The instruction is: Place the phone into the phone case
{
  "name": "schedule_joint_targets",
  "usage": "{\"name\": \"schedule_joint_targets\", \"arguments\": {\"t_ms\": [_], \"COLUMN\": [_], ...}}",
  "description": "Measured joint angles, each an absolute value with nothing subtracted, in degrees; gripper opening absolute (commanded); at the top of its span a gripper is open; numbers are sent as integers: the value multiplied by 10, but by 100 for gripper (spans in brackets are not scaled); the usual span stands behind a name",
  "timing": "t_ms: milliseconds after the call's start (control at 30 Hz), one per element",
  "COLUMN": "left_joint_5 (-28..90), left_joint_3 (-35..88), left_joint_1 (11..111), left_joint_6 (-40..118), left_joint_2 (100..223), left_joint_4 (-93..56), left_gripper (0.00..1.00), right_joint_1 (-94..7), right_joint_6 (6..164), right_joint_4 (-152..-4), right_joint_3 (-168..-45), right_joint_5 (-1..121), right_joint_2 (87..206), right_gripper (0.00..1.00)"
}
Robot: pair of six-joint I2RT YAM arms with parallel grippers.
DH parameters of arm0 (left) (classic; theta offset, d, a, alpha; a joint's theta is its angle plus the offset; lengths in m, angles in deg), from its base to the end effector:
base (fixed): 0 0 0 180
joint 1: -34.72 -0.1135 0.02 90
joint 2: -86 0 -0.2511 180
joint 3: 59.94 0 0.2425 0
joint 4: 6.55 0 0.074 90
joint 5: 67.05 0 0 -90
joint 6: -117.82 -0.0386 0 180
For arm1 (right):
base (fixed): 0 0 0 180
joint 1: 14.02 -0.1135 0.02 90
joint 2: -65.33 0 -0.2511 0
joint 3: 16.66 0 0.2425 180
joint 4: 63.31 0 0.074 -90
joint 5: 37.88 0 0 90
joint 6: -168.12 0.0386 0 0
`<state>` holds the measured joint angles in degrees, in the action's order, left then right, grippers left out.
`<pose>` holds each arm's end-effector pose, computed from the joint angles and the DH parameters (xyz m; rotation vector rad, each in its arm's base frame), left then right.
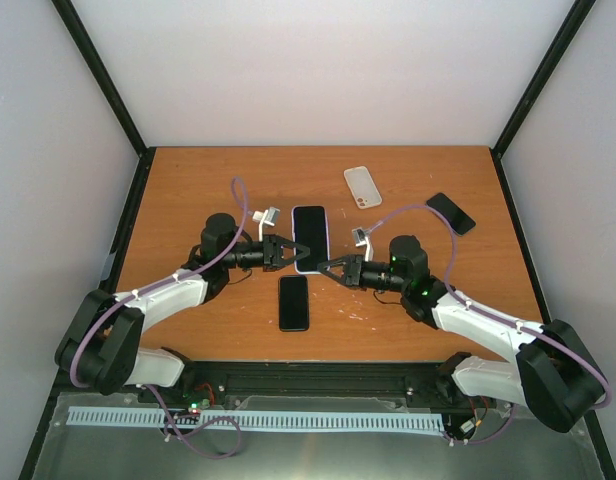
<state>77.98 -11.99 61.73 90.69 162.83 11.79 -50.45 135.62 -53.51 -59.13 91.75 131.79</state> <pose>0.2259 -0.1506 0.2233 0.2038 2.1252 -1.8726 0.1800 0.1634 0.2197 -0.1931 2.1477 1.6922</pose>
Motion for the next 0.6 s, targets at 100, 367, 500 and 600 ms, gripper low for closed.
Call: {"name": "schedule_joint_targets", "arguments": {"t_ms": [100,367,500,600], "left_joint_5": [780,792,800,803], "left_joint_3": [-124,-133,-135,-136], "left_joint_1": [617,618,619,619], "left_joint_6": [921,955,974,985], "left_joint_2": [1628,1628,1628,1628], "left_joint_4": [132,192,215,218], "left_gripper": [0,0,0,0], "right_joint_1": [-504,-504,-504,-506], "right_joint_6": [1319,1218,1161,1118], "right_joint_4": [-543,-610,-658,-698], "right_joint_3": [-595,-618,-635,-643], "right_joint_5": [918,919,920,920], "right_joint_2": [1315,1284,1268,1256], "right_gripper": [13,16,20,24]}}
